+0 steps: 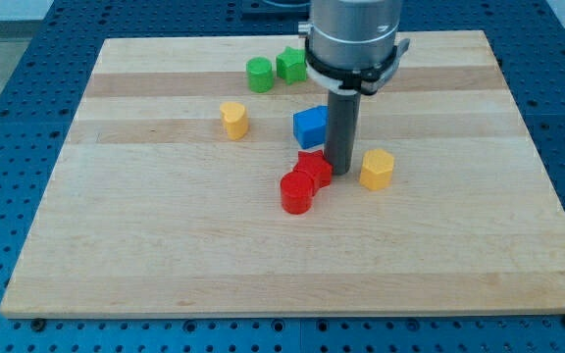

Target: Point at the yellow hexagon

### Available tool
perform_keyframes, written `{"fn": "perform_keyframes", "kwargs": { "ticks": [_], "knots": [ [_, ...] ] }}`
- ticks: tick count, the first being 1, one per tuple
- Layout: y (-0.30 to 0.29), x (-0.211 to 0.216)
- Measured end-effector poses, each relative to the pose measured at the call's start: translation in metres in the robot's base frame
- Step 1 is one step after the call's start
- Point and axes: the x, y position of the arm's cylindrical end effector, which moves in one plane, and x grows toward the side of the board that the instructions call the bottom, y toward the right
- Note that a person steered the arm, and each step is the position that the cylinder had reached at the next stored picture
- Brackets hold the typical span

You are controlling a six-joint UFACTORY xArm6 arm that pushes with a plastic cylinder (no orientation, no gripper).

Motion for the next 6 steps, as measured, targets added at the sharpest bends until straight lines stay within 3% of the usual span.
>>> {"fn": "perform_keyframes", "kwargs": {
  "ticks": [3,6],
  "knots": [
    [-0.028,0.045],
    [0.089,0.036]
  ]
}}
